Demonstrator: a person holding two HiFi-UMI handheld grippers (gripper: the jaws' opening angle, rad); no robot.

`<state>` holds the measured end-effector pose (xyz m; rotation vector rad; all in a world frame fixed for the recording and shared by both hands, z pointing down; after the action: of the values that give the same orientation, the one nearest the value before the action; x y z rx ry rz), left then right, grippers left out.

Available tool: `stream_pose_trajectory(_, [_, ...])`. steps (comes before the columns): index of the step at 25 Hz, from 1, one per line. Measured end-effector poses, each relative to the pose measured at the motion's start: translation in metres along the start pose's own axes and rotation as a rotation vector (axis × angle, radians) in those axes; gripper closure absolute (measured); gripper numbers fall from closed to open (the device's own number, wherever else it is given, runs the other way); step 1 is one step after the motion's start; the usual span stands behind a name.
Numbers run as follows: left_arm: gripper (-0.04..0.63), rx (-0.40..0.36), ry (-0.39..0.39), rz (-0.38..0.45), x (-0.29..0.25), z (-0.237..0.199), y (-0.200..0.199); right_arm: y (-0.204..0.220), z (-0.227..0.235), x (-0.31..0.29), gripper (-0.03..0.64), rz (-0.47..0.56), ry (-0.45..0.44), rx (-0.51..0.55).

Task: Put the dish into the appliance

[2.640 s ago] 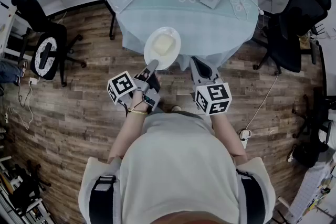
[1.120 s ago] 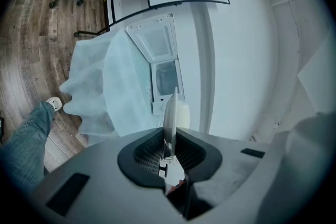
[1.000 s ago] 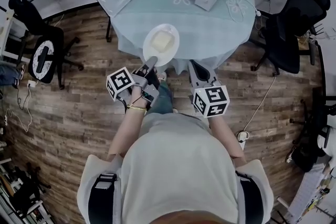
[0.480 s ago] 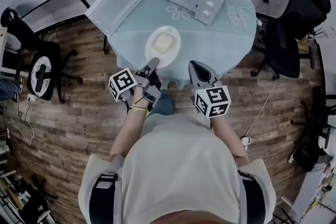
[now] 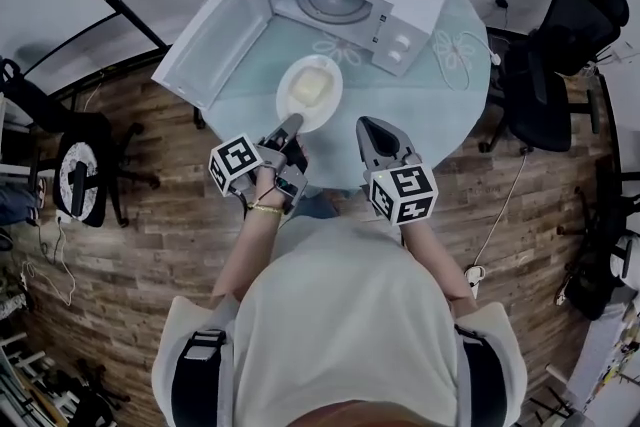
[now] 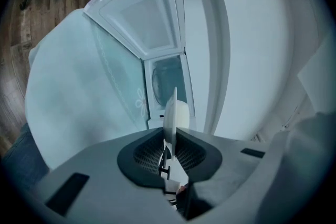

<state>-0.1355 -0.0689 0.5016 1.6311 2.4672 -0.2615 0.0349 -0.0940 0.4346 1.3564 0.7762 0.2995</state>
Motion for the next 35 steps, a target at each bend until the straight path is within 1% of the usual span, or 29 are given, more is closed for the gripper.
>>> stream_pose_trajectory(9, [0.546,-0.011,-0.027,-0.063,-0.055,0.009,-0.046,-0.016,0.027,-0.046,0.611,-0.013,0.053,-0.041])
stream_pose_trajectory(15, [0.546,-0.015,-0.055,-0.105,-0.089,0.007,-0.075,-0.017,0.040,-0.073,0.611,-0.028,0.088,-0.073])
stream_pose_trajectory(19, [0.546,-0.009,-0.056,-0.128,-0.115,0.005,-0.097,-0.017,0.048,-0.095,0.611,-0.044,0.107,-0.090])
stream_pose_trajectory(24, [0.546,-0.010,-0.068,-0.148,-0.145,0.001,-0.121,-0.017,0.057,-0.118,0.611,-0.063,0.119,-0.103])
stream_pose_trajectory(30, [0.546,0.010,-0.079,-0.165,-0.174,-0.009,-0.143,-0.014,0.062,-0.138,0.611,-0.091,0.127,-0.107])
stream_pose_trajectory(35, [0.546,0.012,-0.087,-0.171,-0.195,-0.015,-0.157,-0.010,0.065,-0.147,0.611,-0.111,0.137,-0.110])
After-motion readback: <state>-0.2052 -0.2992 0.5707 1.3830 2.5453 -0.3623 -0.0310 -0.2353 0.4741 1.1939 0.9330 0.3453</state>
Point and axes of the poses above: the fingertips, and each gripper's own axes: x backward along the fingers, z to its right, y out of its underside, the point moved 4 cm from there along x, backward along the fingers, and after that the axes turned 9 degrees about x, right-handed, at the moved point
